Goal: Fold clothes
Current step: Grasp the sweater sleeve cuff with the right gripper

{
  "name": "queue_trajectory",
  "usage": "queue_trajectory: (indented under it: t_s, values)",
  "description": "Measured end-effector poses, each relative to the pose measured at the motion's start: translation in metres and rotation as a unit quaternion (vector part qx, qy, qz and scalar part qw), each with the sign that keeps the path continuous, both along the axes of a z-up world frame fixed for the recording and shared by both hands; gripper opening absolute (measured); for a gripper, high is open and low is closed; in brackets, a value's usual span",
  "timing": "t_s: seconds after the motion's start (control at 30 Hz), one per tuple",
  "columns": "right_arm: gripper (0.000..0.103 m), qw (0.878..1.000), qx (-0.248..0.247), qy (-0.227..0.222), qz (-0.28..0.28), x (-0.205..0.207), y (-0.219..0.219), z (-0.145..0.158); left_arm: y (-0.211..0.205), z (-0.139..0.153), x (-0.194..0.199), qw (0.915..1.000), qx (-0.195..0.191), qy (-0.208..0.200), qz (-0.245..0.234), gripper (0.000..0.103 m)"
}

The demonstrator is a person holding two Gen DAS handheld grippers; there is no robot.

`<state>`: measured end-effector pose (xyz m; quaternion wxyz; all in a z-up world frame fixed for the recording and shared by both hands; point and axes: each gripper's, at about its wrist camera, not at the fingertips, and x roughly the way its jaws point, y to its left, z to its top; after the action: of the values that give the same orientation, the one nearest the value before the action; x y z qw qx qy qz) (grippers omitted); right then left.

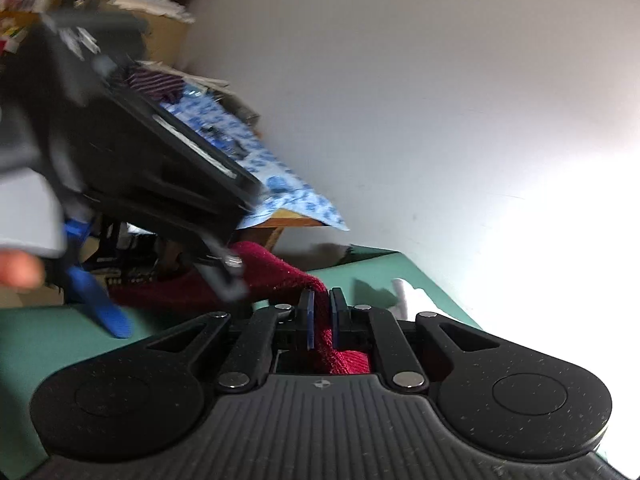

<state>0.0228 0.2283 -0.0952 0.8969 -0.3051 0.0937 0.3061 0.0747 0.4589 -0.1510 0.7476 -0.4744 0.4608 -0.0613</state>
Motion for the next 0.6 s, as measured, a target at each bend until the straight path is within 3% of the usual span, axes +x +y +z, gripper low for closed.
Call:
queue_trajectory:
  t_s: [0.07,0.1,0.13,0.17,0.33,0.47,0.6]
  values:
    - [0.006,1.000,0.011,-0.004,-0.017,-0.005,-0.005,0.004,-0.003,0.002,0.015,1.0000,-0.001,-0.005,-0.005,0.098]
    - [0.006,0.999,0.018,-0.007,-0.027,-0.008,-0.009,0.005,-0.004,0.004,0.022,0.9999,-0.002,-0.009,-0.009,0.078]
    - [0.006,0.999,0.025,-0.009,-0.036,-0.011,-0.012,0.007,-0.006,0.006,0.029,0.9998,-0.001,-0.013,-0.015,0.034]
    - [0.006,0.998,0.029,-0.011,-0.046,-0.014,-0.015,0.008,-0.008,0.009,0.034,0.9995,0.003,-0.018,-0.026,0.000]
    - [0.006,0.994,0.054,0.004,-0.091,-0.030,-0.031,0.006,-0.018,0.031,0.051,0.9954,0.029,-0.065,-0.064,0.000]
    - [0.006,0.990,0.067,0.022,-0.124,-0.042,-0.044,0.000,-0.037,0.046,0.054,0.9893,0.027,-0.101,-0.102,0.000]
    - [0.007,0.981,0.095,0.051,-0.164,-0.046,-0.067,-0.003,-0.067,0.047,0.057,0.9851,0.044,-0.093,-0.137,0.000]
